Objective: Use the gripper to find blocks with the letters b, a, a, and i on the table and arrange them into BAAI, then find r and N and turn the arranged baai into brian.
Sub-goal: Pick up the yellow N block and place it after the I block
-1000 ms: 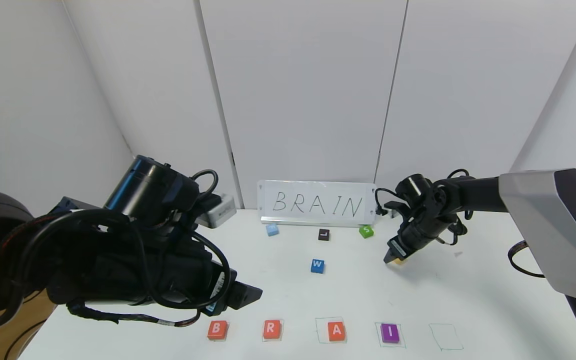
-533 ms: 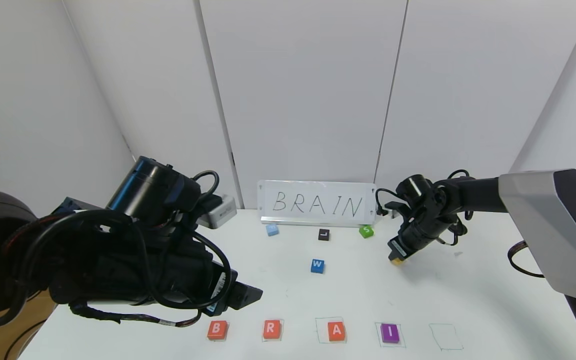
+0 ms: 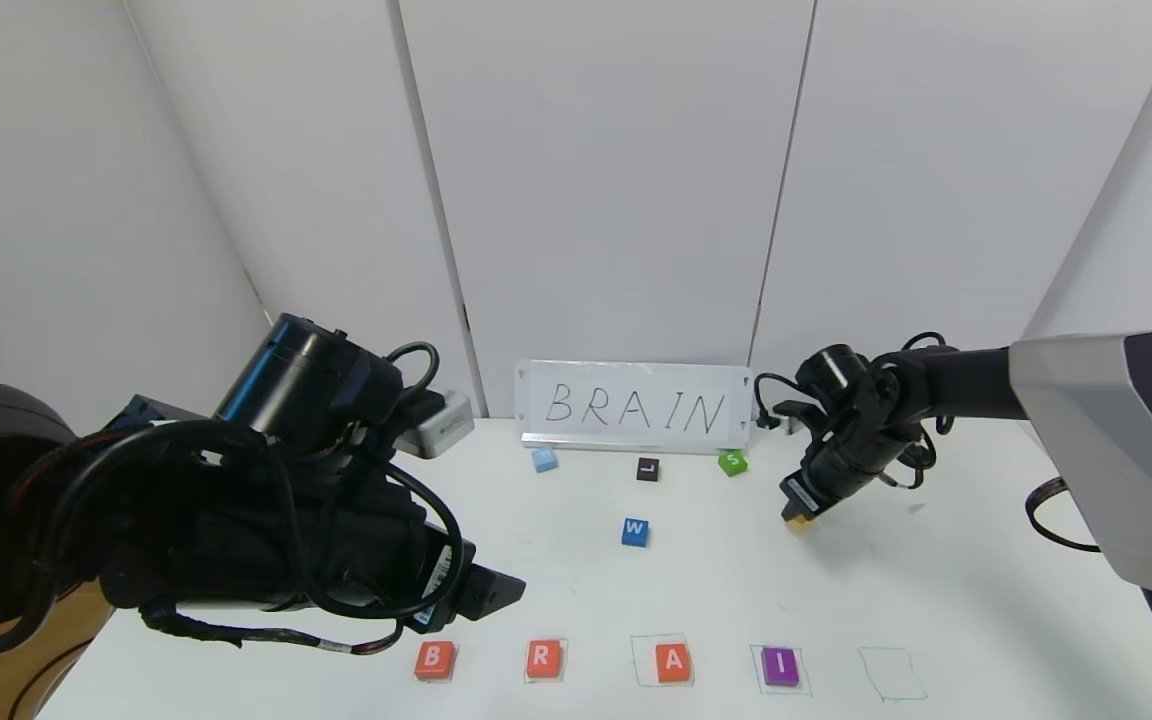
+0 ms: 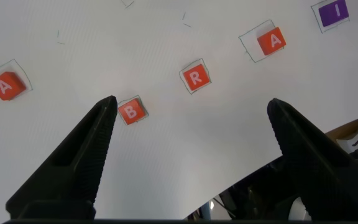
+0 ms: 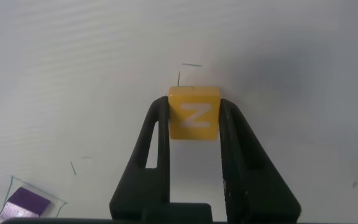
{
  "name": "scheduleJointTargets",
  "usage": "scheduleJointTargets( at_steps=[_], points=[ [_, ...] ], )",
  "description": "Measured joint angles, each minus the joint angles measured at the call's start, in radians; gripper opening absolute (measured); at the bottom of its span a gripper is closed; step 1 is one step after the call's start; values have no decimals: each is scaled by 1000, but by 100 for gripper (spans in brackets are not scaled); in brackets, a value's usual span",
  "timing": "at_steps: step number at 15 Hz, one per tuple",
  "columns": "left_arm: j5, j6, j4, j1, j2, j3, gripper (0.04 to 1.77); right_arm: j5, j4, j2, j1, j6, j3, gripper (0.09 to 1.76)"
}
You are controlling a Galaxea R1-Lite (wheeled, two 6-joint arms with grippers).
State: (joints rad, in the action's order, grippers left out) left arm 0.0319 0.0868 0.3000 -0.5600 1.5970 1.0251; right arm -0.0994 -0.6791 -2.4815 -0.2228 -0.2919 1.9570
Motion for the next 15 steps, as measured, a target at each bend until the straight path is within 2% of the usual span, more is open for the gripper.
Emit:
scheduleJointTargets(
  at_steps=[4, 7, 10, 12, 15],
  points=[
    [0, 0, 0, 0, 0, 0, 172, 12, -121, 103, 18, -8, -27, 53],
    [0, -9, 1, 0, 0, -1, 172, 16, -117, 214, 46, -76, -168, 53],
    [0, -17, 1, -2, 0, -8, 172, -2, 52, 326, 67, -179, -378, 53],
    [0, -19, 3, -9, -2, -13, 172, -53, 185, 400, 79, -307, -540, 53],
    [-1, -48, 2, -20, -18, -28, 172, -119, 250, 479, 104, -518, -689, 53]
  ],
)
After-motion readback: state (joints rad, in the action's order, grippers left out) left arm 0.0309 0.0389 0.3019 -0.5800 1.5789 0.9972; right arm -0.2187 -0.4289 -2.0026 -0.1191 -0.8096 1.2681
